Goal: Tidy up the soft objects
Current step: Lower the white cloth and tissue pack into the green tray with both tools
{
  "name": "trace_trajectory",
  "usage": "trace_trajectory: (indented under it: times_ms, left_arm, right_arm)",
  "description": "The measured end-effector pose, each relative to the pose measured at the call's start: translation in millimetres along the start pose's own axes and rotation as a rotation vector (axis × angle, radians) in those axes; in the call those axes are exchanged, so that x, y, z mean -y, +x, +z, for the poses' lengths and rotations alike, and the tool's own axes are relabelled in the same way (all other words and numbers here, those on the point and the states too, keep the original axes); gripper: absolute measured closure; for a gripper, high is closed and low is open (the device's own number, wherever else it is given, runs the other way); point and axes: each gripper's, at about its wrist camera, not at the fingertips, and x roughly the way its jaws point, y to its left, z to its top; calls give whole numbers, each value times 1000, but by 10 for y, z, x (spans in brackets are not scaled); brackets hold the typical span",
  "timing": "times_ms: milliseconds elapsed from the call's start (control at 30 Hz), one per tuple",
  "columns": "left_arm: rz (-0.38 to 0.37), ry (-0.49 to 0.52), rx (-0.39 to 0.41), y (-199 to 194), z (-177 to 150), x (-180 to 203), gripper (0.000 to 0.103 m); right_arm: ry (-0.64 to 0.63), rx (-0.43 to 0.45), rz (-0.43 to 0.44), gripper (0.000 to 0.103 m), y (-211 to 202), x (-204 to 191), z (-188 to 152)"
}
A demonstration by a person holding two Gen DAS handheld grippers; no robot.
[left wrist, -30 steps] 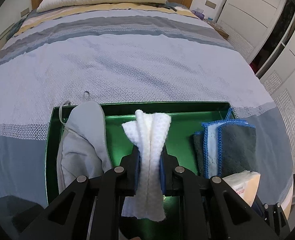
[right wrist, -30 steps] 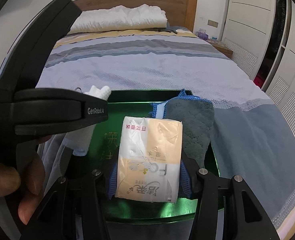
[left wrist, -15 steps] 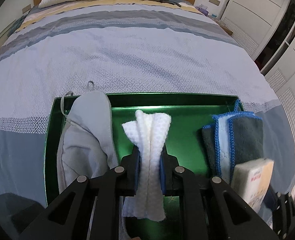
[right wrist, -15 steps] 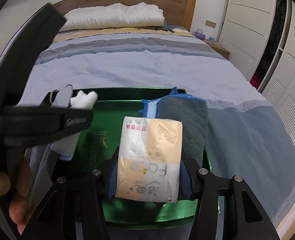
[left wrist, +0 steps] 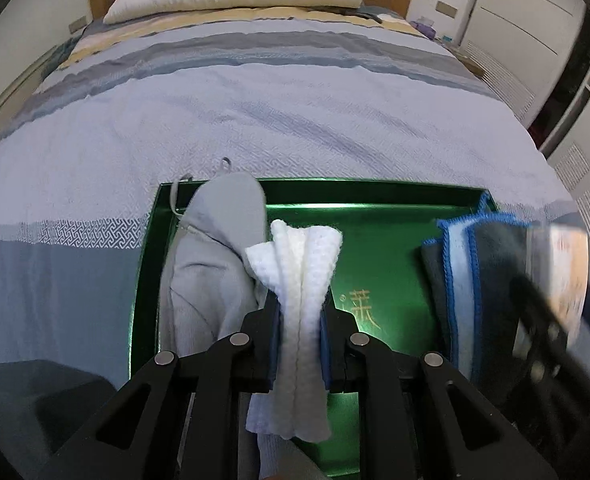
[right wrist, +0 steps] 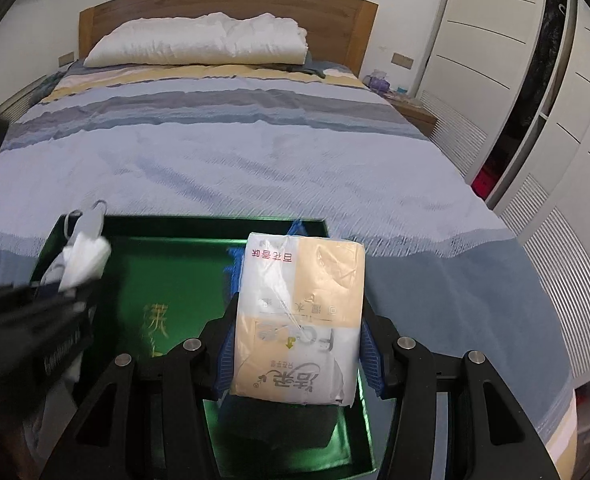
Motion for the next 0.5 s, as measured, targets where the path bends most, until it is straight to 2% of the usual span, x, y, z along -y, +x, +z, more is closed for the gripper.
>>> trace_trajectory:
  times_ms: [300,500]
  left_arm:
    - [-4,24,-21,39,-102,111,89]
    - [21,34,-32,62,-161,118,89]
  right_arm:
    - [-15,-15,-3,53,91,-33,101]
    - [-19,-13,-4,52,99,-18,154]
